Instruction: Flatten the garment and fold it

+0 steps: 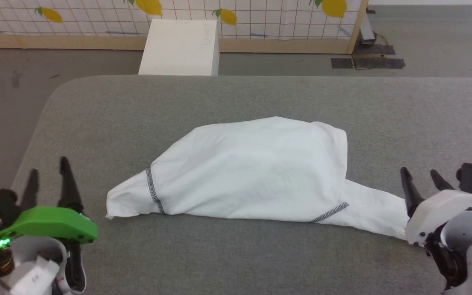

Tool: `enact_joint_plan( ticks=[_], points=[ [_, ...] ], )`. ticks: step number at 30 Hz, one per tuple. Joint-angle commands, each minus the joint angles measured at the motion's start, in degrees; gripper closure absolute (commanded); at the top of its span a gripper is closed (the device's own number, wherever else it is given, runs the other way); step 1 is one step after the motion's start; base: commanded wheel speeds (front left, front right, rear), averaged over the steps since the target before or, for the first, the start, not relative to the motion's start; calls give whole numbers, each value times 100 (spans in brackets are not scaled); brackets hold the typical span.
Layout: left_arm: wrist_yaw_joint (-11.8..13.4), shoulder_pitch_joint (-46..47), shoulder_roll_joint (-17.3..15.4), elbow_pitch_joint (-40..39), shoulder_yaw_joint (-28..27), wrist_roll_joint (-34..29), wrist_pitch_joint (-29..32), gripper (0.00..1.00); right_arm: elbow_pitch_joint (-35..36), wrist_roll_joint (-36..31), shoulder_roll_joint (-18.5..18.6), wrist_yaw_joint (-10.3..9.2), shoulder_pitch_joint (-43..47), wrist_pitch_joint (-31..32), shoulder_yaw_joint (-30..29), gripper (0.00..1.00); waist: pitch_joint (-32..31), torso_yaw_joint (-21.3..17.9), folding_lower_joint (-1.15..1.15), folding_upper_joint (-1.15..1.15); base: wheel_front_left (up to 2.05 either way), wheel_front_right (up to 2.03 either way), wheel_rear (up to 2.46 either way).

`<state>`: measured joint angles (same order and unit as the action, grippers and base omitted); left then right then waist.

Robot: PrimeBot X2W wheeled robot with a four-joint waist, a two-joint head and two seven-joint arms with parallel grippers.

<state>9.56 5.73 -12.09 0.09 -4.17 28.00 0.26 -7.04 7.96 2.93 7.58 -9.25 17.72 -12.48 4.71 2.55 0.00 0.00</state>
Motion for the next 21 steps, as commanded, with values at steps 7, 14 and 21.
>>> enact_joint_plan(
  ticks=[7,14,21],
  points=[
    [-170,-463,79,-290,307,-870,-1422,0,-270,-6,-5,-9,-541,573,496,0,185,152,0,0,0,0,0],
    [-328,-292,459,-302,558,-1076,-1520,0,-1118,-486,52,-9,-1851,1304,729,0,604,444,0,0,0,0,0],
    [-597,73,664,-305,687,-1235,-1524,0,-2109,-977,322,-9,-2653,1703,756,0,1039,818,0,0,0,0,0]
  ],
)
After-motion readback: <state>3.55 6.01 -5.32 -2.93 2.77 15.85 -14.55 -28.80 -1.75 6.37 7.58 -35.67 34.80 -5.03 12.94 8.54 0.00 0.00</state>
